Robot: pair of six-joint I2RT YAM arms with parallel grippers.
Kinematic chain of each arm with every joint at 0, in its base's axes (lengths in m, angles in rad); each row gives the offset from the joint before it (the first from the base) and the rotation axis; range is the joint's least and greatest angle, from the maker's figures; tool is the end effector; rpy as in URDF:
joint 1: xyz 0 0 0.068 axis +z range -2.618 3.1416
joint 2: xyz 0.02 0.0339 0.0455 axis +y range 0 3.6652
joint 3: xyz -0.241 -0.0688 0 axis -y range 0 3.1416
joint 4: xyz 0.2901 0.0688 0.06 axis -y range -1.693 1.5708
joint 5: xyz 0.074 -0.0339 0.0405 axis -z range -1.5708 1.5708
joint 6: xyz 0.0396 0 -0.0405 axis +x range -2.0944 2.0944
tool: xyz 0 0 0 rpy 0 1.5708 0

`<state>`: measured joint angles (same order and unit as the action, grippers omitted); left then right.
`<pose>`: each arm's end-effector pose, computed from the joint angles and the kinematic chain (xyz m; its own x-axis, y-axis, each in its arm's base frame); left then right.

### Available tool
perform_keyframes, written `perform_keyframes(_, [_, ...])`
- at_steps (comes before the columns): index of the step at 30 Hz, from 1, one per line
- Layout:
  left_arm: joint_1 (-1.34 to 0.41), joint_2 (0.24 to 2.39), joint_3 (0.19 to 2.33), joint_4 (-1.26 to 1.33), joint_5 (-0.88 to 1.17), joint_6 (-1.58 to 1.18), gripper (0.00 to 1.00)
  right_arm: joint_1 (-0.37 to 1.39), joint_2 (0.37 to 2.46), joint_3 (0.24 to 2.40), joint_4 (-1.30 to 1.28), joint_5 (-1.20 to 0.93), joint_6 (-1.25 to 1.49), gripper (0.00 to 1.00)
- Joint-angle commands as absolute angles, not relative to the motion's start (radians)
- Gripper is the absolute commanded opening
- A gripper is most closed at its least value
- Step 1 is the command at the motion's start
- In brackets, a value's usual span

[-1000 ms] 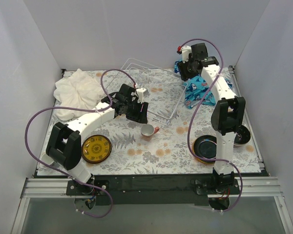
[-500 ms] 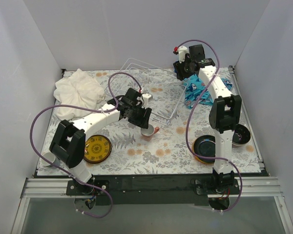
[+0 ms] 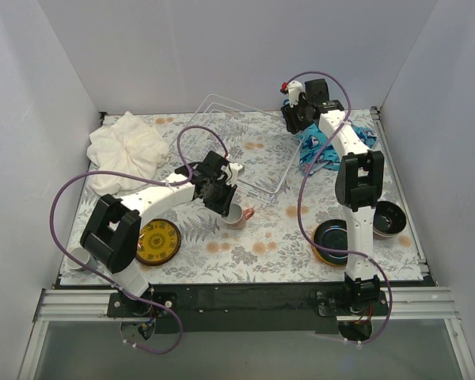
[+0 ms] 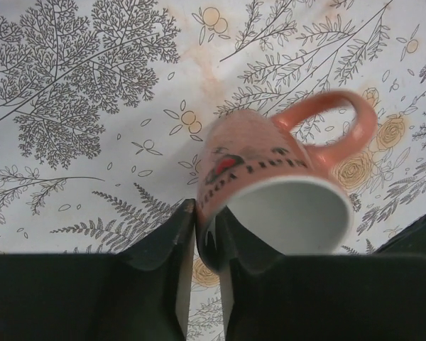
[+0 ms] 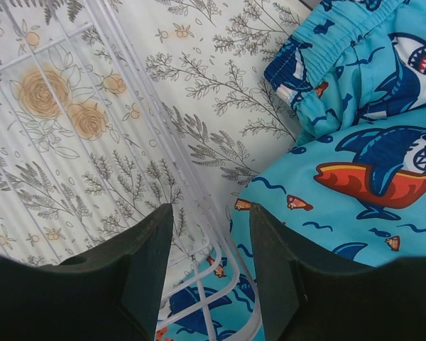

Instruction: Load the mixed dishes into the dish rack

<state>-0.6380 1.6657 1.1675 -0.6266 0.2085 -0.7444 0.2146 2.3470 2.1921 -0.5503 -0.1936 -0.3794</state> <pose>0.2963 -0.2299 0.1658 -0.9764 -0.1012 -0.1907 -0.0097 0.9030 -0.4296 0.5560 0.1290 0.2268 -0.4579 -0.4718 -0.7535 -0.5616 0.8105 -0.1662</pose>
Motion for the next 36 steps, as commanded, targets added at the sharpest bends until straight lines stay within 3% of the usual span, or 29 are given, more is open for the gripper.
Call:
perform_keyframes(1, [-0.64, 1.606, 1.149, -0.65, 0.176, -0.716, 0.1, 0.204, 2.365, 2.229, -0.528, -0.206, -0.396, 0.51])
perform_keyframes(3, [-0.64, 1.597, 1.149, -0.653, 0.157, -0.712, 0.0, 0.204, 2.347, 2.2, -0.529, -0.215, -0.394, 0.42])
perform_keyframes(10, [-0.635, 1.523, 1.154, -0.698, 0.12, -0.672, 0.0, 0.206, 2.224, 2.051, -0.577, -0.219, -0.293, 0.02])
perform_keyframes(20, [-0.634, 1.388, 1.129, -0.836, 0.109, -0.591, 0.0, 0.238, 1.919, 1.6, -0.583, -0.172, -0.008, 0.01])
perform_keyframes(36, [-0.632, 1.259, 1.14, -0.905, 0.244, -0.491, 0.0, 0.288, 1.672, 1.237, -0.617, -0.071, 0.242, 0.01])
